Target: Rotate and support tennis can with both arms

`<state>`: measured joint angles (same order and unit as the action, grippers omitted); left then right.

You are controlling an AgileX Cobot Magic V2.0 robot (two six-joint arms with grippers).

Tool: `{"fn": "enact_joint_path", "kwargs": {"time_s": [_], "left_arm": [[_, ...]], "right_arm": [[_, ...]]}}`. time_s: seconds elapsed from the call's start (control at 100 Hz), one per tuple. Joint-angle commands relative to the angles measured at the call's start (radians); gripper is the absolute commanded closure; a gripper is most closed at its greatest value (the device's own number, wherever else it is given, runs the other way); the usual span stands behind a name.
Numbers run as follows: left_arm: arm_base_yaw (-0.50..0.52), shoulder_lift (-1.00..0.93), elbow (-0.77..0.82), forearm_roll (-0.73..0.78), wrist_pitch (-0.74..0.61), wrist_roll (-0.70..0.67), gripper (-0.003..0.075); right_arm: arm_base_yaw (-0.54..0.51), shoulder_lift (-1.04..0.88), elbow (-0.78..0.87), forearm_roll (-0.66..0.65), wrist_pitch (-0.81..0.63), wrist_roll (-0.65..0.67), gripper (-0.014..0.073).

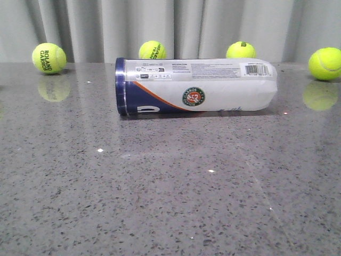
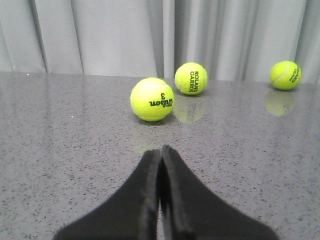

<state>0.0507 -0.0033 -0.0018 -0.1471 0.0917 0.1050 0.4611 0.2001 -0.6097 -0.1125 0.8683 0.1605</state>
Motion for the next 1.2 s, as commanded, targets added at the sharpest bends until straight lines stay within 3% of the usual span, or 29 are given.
{"fn": "enact_joint_path", "kwargs": {"time_s": [0.0, 0.16, 0.43, 0.68, 0.73, 0.8, 0.92, 0.99, 1.13, 1.19], "left_arm": [[-0.003, -0.035, 0.013, -0.069, -0.081, -0.006, 0.074], [-0.003, -0.02, -0.081, -0.078, -0.071, -0.006, 0.074], [-0.003, 0.083, -0.274, -0.078, -0.035, -0.006, 0.074], [-0.003, 0.276, -0.479, -0.085, 0.115, -0.006, 0.0733], [-0.003, 0.329, -0.513, -0.099, 0.146, -0.006, 0.0699], [-0.003, 0.402, -0.555, -0.139, 0.167, -0.004, 0.0591], [-0.003, 0.52, -0.611, -0.215, 0.19, -0.004, 0.0298], [-0.003, 0.587, -0.641, -0.25, 0.213, -0.004, 0.0181], [-0.005, 0.723, -0.72, -0.34, 0.333, 0.007, 0.0155], [-0.004, 0.78, -0.756, -0.418, 0.381, 0.074, 0.0155]], "right_arm": [[-0.005, -0.035, 0.001, -0.008, -0.081, 0.002, 0.0662], [-0.005, -0.063, 0.008, -0.006, -0.064, 0.002, 0.0662], [-0.005, -0.105, 0.074, -0.011, -0.163, -0.008, 0.0662], [-0.005, -0.105, 0.143, -0.011, -0.166, -0.008, 0.0662], [-0.005, -0.105, 0.152, -0.011, -0.167, -0.008, 0.0662], [-0.005, -0.105, 0.162, -0.011, -0.167, -0.008, 0.0662], [-0.005, -0.105, 0.169, -0.011, -0.172, -0.008, 0.0662], [-0.005, -0.105, 0.169, -0.011, -0.172, -0.008, 0.0662], [-0.005, -0.105, 0.169, -0.011, -0.172, -0.008, 0.0662], [-0.005, -0.105, 0.169, -0.011, -0.172, -0.008, 0.0662]]}}
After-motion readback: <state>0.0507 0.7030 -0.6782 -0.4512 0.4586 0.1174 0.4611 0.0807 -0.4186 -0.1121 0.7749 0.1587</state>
